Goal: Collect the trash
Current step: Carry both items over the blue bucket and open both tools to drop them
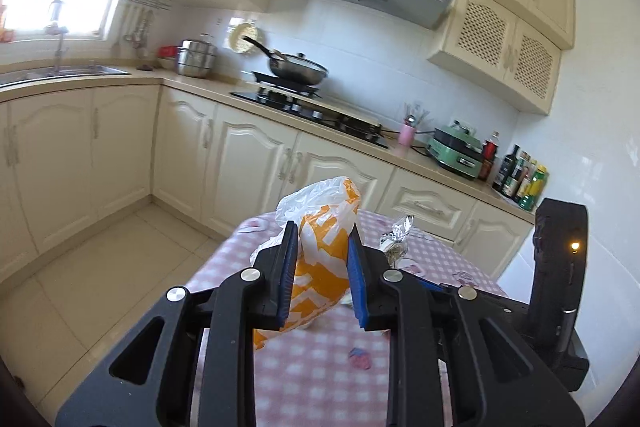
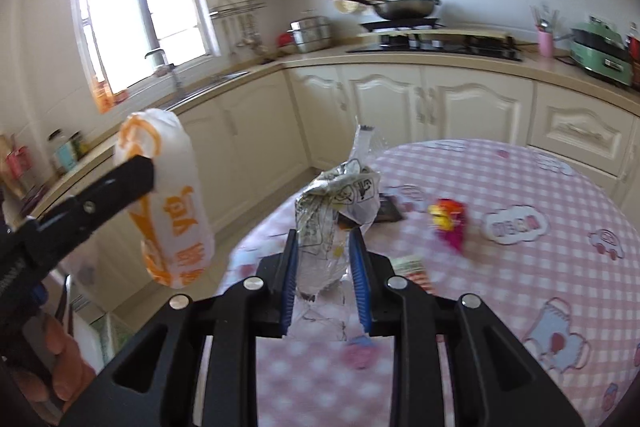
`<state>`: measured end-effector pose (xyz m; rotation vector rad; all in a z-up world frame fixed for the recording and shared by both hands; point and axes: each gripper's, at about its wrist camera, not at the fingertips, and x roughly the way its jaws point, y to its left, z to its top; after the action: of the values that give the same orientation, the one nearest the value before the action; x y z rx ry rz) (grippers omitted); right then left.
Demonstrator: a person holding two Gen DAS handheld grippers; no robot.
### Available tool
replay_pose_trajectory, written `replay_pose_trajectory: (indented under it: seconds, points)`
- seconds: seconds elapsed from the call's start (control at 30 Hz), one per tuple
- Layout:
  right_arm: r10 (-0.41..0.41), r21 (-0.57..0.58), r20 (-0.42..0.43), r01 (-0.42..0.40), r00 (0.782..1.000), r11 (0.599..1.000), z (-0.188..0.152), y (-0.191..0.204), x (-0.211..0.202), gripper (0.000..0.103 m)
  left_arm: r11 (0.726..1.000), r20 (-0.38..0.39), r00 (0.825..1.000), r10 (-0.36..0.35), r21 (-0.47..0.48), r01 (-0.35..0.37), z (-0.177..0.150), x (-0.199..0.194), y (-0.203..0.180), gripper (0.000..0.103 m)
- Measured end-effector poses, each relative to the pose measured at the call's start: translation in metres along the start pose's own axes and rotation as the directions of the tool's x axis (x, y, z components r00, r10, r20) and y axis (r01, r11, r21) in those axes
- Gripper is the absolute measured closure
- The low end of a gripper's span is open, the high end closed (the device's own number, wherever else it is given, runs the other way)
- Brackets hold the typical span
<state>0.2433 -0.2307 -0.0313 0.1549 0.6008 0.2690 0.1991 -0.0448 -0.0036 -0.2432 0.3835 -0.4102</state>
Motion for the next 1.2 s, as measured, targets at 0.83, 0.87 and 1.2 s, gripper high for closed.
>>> replay_pose_trajectory:
  seconds: [0.83, 0.87, 1.2]
  points:
    - [0.259, -0.116, -0.462, -0.348, 0.848, 0.930, -0.137, 0.227, 0.168, 0.078, 0.832, -0.282, 0.891, 0.357, -0.337, -0.440, -0.128, -0.053, 0.244, 0.081]
    - [0.252, -0.112, -0.477, -0.342, 0.842, 0.933, -0.141, 0.228, 0.177, 0.078, 0.825, -0.297, 0.884, 0.360, -0.340, -0.450, -0.134, -0.050, 0.250, 0.081]
    - [0.216, -0.082, -0.538, -0.305, 0.815, 0.949, -0.165, 0.222, 0.235, 0.078, 0.795, -0.355, 0.869, 0.343, -0.383, -0.470, -0.155, -0.001, 0.293, 0.077]
